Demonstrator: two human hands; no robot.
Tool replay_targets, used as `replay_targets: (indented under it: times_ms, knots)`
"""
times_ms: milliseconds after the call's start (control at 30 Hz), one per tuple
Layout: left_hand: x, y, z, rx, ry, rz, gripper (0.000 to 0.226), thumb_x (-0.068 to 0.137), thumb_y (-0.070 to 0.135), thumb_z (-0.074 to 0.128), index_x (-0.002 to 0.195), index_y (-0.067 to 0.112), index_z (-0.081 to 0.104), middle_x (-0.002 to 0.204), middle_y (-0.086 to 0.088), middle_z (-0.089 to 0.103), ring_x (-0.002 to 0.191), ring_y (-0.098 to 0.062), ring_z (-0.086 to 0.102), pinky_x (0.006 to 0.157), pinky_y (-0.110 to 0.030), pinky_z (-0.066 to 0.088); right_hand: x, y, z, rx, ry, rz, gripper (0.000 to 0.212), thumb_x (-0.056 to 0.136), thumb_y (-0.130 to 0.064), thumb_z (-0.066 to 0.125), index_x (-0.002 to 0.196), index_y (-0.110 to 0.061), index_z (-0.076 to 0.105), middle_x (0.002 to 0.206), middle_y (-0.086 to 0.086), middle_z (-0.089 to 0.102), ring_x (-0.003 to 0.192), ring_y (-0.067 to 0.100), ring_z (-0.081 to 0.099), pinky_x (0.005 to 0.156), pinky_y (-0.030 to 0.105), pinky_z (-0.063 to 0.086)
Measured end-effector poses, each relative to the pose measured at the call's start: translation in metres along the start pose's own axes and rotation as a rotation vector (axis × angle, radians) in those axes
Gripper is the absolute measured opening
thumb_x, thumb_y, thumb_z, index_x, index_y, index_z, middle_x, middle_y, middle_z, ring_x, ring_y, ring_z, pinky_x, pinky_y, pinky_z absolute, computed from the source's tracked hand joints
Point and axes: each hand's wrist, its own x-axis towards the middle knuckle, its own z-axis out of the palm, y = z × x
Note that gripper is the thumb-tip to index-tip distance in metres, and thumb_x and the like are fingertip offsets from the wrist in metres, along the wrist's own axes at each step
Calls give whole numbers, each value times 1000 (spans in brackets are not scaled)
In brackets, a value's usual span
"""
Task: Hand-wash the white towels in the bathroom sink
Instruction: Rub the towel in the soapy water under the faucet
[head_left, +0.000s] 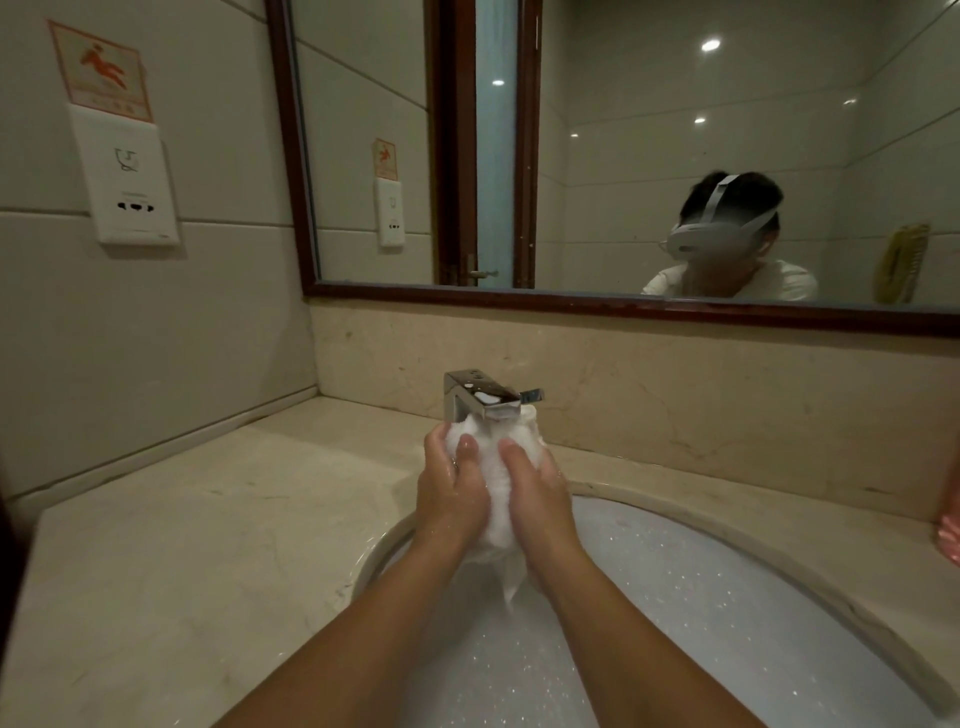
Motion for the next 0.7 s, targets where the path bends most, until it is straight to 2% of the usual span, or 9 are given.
replay_targets:
  times_ms: [100,167,233,300,400,500,567,633,700]
  knots:
    - [-1,0,-2,3,19,8,47,110,38,44,153,19,36,120,0,58,100,-19,60,79,-28,46,4,9,2,60,-54,54,68,66,-76,53,127,-48,61,114,-5,76,106,23,74,97,54,60]
    - [0,0,-4,31,33,-20,46,108,41,48,147,18,41,117,2,59,99,-20,61,74,-28,45,-1,4,0,71,-43,97,63,77,-69,60,133,-42,49,111,-1,75,100,26,74,90,54,63]
    - [2,1,-5,60,-5,-35,36,105,43,55,129,16,58,106,3,66,94,-20,64,69,-26,45,0,2,-3,89,41,127,48,94,-54,65,129,-32,40,106,1,69,94,24,71,90,48,62]
    - [3,-2,-5,32,-63,-21,41,96,53,64,114,17,71,97,4,73,91,-17,69,71,-22,52,3,1,-5,100,128,109,46,97,-49,68,126,-22,46,104,1,68,91,21,69,91,44,61]
    - [1,-5,-6,41,-130,-3,64,77,72,65,120,26,72,108,5,76,96,-10,74,86,-35,62,4,0,-2,109,172,45,53,88,-58,71,125,-21,64,105,3,75,93,24,75,90,49,63]
    - [0,-6,-8,75,-232,88,37,92,60,66,124,41,67,112,12,75,101,-2,72,87,-26,61,8,2,-2,158,159,21,63,73,-65,66,122,-26,70,107,1,77,96,24,76,90,51,63]
    - [-1,-4,-9,93,-241,96,28,97,57,62,125,50,60,111,20,71,101,5,68,83,-16,54,10,2,-2,189,122,26,56,77,-61,65,121,-26,70,110,4,77,99,27,76,93,53,62]
    - [-2,-4,-8,83,-214,61,40,97,61,59,132,42,57,111,19,68,99,4,65,77,-12,50,7,-1,-2,222,75,52,41,92,-48,64,126,-25,66,111,6,76,101,29,75,94,55,61]
    - [-2,-2,-6,26,-166,7,70,86,77,56,141,34,51,119,9,69,103,-10,68,86,-23,56,6,-3,-3,209,39,66,38,101,-36,60,136,-24,55,114,6,74,102,29,74,94,52,61]
